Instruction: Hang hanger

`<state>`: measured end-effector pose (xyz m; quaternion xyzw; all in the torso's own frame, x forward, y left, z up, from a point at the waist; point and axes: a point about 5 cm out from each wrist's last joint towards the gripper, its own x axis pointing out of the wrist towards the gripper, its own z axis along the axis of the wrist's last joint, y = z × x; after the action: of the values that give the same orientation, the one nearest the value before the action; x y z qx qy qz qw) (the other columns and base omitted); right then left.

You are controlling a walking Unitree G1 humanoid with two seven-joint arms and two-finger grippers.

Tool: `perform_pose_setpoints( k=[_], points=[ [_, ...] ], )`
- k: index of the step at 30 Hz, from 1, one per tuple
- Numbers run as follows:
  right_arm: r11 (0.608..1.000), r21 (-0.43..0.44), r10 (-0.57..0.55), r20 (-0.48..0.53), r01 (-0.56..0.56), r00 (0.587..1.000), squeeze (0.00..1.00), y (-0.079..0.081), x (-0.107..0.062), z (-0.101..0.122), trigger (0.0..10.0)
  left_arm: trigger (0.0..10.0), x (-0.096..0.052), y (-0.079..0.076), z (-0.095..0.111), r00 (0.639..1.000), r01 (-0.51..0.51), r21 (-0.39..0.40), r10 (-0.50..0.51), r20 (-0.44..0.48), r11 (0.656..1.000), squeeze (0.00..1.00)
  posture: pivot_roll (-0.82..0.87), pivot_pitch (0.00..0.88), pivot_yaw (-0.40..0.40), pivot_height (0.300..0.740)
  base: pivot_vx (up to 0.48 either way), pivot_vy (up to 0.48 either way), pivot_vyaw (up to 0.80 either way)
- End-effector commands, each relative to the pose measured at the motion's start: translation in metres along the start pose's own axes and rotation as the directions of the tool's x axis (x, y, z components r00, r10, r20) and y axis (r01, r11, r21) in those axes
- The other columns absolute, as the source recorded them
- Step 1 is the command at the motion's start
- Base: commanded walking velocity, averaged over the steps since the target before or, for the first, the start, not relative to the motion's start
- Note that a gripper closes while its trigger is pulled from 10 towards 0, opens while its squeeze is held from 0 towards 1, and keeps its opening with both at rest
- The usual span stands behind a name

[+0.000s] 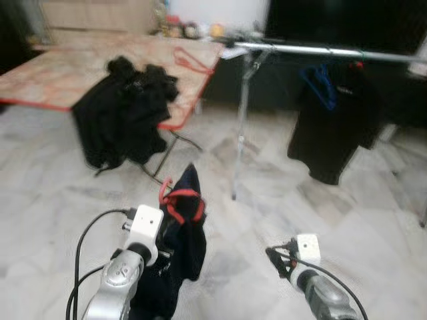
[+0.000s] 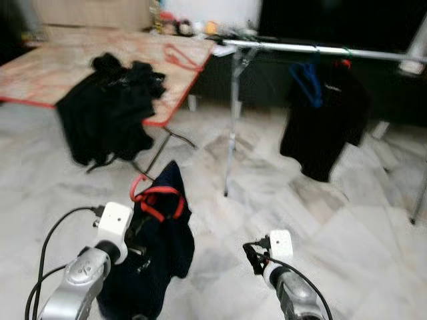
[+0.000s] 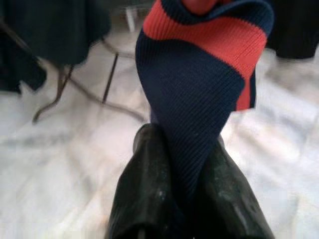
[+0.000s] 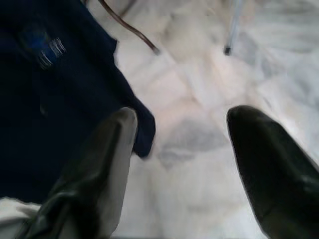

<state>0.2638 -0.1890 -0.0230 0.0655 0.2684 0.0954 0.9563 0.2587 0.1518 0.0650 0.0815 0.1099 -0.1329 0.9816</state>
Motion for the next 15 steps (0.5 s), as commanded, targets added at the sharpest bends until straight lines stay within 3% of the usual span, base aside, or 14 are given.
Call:
perform_pose_setpoints(
  k=[1, 15],
  points=[
    [1.000, 0.012, -0.016, -0.003, 0.016, 1.000, 0.00, -0.0014, -0.0016, -0.0033, 10.0, 10.0, 0.0038, 0.0017, 0.0144, 0.998, 0.006, 0.013, -0.006, 0.058, 1.000, 0.00, 0.04, 0.000, -0.023, 0.716, -0.285, 0.000, 0.00],
    [0.999, 0.011, -0.034, 0.027, 0.033, 0.999, 0.00, -0.0018, 0.0016, 0.0059, 10.0, 10.0, 0.0056, -0.0001, 0.0218, 0.997, 0.033, 0.033, -0.036, 0.075, 0.999, 0.00, 0.04, 0.000, -0.024, 0.716, -0.285, 0.000, -0.04]
  ],
)
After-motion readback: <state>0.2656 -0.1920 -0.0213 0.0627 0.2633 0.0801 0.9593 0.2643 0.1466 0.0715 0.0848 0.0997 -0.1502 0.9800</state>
